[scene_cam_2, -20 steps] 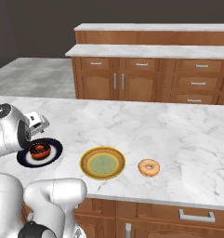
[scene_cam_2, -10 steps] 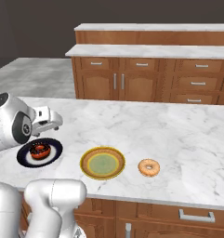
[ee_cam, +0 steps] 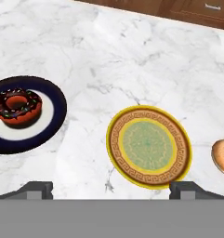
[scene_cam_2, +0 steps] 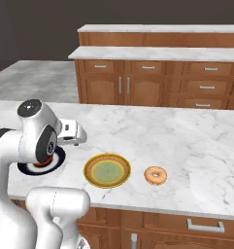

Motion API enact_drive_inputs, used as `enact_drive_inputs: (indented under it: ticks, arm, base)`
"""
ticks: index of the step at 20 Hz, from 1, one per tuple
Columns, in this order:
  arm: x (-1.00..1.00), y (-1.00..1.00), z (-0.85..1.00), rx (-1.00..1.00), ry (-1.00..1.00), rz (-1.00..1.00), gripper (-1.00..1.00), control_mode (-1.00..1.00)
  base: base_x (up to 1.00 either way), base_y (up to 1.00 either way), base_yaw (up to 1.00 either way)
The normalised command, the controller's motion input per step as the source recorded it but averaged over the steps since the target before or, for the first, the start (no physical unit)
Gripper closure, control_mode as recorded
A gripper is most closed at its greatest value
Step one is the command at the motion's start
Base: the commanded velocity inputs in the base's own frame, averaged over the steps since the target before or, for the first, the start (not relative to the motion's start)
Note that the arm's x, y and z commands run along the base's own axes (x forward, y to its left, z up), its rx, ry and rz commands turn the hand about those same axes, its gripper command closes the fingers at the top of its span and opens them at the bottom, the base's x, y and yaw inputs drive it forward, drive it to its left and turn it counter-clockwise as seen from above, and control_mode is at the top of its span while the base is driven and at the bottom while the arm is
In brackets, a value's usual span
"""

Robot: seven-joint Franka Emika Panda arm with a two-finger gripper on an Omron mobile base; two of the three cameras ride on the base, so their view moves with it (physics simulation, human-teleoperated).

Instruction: Place the pastries on the plates.

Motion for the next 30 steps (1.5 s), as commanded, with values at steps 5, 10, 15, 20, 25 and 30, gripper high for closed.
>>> enact_drive_inputs:
  ticks: [5,10,15,20,25,30]
  arm:
    - [-0.35,-0.68,0.00,0.16,0.01,0.00,-1.00,-1.00]
    - [-0.03,-0.54,0.00,0.12,0.02,0.00,-1.00,-1.00]
    - [0.06,-0.48,0.01,0.03,0.17,-0.08,-1.00,-1.00]
    - [0.11,-0.44,0.00,0.00,0.18,-0.09,-1.00,-1.00]
    - [0.08,-0.34,0.00,-0.03,0.16,-0.10,-1.00,-1.00]
    - [0.13,-0.18,-0.06,-0.06,0.03,-0.03,-1.00,-1.00]
  base:
    - [0.00,0.00,0.00]
    - [0.00,0.00,0.00]
    - [0.00,0.00,0.00]
    - [0.00,0.00,0.00]
    - [0.00,0.00,0.00]
    - [0.00,0.00,0.00]
